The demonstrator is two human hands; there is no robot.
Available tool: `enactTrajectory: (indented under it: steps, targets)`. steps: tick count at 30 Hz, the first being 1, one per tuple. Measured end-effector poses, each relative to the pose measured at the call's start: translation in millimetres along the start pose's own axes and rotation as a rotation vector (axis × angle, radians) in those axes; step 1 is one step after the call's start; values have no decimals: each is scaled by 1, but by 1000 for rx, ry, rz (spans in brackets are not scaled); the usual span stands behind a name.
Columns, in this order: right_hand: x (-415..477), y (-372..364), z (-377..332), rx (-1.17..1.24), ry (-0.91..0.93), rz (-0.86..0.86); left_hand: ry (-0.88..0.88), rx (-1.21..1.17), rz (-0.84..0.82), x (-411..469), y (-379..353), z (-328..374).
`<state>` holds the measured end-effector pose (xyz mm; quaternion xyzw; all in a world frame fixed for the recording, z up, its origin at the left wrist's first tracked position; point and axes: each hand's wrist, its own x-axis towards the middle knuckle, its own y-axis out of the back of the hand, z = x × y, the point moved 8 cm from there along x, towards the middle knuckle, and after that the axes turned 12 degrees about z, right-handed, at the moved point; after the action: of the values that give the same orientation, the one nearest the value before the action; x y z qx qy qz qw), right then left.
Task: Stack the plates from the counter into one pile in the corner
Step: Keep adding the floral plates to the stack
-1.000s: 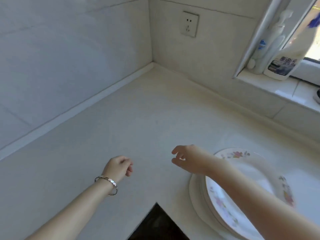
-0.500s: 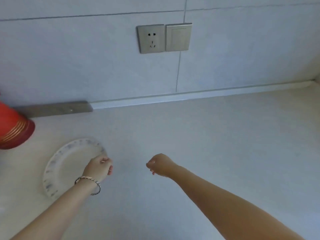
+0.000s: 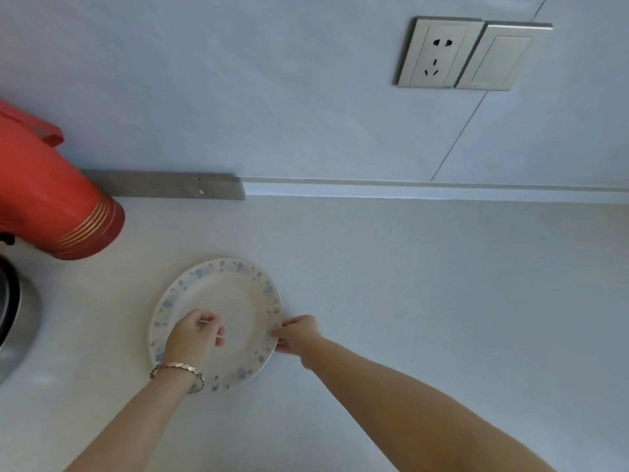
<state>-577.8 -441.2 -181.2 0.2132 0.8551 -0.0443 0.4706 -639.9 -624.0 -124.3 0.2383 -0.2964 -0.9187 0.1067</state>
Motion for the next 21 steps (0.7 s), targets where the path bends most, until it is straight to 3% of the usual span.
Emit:
enactTrajectory:
  steps: [5,9,11,14,18,21]
  targets:
    - [-3,42,-21,36,113,43,-66,-43,94,5,8,12]
    - [-15,120,-33,64,177,133,-177,72,187,-9,8,36]
    - [-28,164,-35,89,207,167,-141,69,54,-21,-14,47]
    - [-52,233,-34,131,262,227,-5,-45,-336,-59,-75,66]
    - [-96,328,-10,196,316,366,-294,95,-401,-125,-135,114]
    - [-135,402,22,221,365,570,-401,100,-507,-194,-187,144]
